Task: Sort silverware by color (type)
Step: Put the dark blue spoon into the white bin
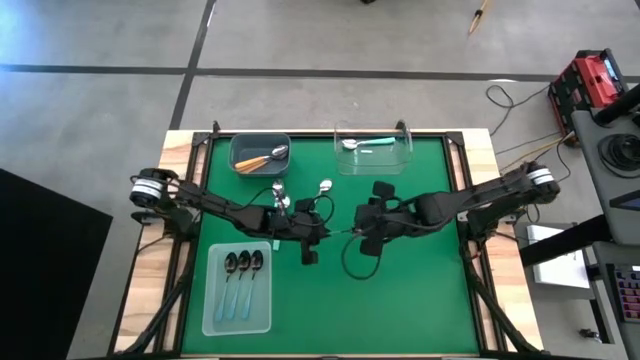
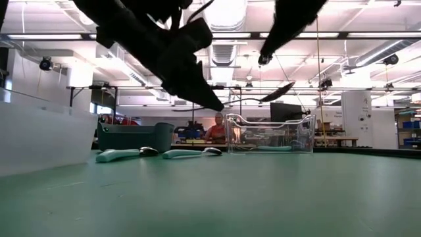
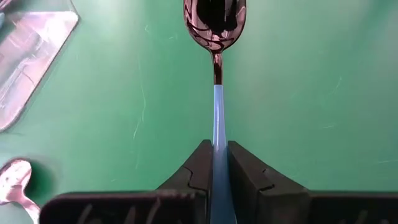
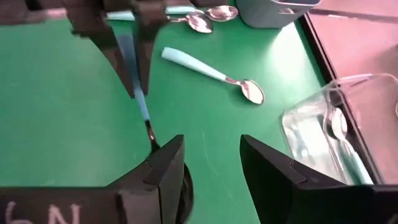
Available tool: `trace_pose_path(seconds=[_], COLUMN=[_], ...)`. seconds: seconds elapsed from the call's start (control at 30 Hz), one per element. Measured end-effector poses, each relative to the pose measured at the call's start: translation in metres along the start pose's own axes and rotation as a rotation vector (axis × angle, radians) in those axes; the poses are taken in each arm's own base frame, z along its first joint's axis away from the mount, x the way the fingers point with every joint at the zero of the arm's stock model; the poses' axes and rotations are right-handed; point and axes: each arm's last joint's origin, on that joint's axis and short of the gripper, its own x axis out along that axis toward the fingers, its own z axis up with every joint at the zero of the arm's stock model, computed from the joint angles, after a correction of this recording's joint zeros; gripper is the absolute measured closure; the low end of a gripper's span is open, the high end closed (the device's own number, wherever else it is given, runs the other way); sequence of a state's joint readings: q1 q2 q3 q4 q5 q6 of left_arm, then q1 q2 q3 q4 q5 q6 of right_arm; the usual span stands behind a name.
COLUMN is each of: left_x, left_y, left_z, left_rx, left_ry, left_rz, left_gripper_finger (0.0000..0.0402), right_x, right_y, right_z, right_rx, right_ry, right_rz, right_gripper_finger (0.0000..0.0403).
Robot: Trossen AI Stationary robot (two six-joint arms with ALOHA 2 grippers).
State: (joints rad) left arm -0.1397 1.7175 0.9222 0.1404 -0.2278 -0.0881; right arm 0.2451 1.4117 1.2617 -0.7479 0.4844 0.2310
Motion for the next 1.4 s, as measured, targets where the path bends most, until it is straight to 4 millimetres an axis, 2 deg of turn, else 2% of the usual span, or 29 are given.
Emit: trace_pose_path(seconds=[0.13,0.3,0.47,0.67,0.93,1.2,1.3,1.4], left_x=[-0.008,-0.015,-0.02,-0.025,-0.037,-0.079,-0.102,-0.129], left_y=[0.0,-0.002,-0.005,-0.01,-0.018,-0.033,-0.037,-0.04], left_z=[0.006,0.01,0.012,0.014,0.017,0.027,0.023,0.011], left_rx=[-0.003,-0.003,-0.014,-0.027,-0.048,-0.141,-0.294,-0.51], left_ry=[-0.025,-0.042,-0.045,-0.056,-0.074,-0.101,-0.039,0.109], left_rz=[-0.005,-0.011,-0.023,-0.036,-0.018,-0.08,-0.104,-0.125], left_gripper_finger=[0.0387,0.0387,0.0388,0.0389,0.0389,0.0389,0.0389,0.0388], right_x=[-0.008,-0.008,-0.01,-0.01,-0.012,-0.015,-0.016,-0.015], right_y=[-0.009,-0.014,-0.018,-0.02,-0.02,-0.02,-0.02,-0.022], right_z=[-0.017,-0.038,-0.051,-0.055,-0.05,-0.042,-0.041,-0.039], right_rx=[0.045,0.096,0.128,0.118,0.06,0.002,-0.015,-0.02], right_ry=[-0.097,-0.194,-0.263,-0.318,-0.373,-0.45,-0.461,-0.475], right_rz=[0.007,0.029,0.037,0.021,0.015,0.005,-0.002,-0.011], right_gripper_finger=[0.0255,0.0255,0.0255,0.0255,0.0255,0.0255,0.0255,0.0255])
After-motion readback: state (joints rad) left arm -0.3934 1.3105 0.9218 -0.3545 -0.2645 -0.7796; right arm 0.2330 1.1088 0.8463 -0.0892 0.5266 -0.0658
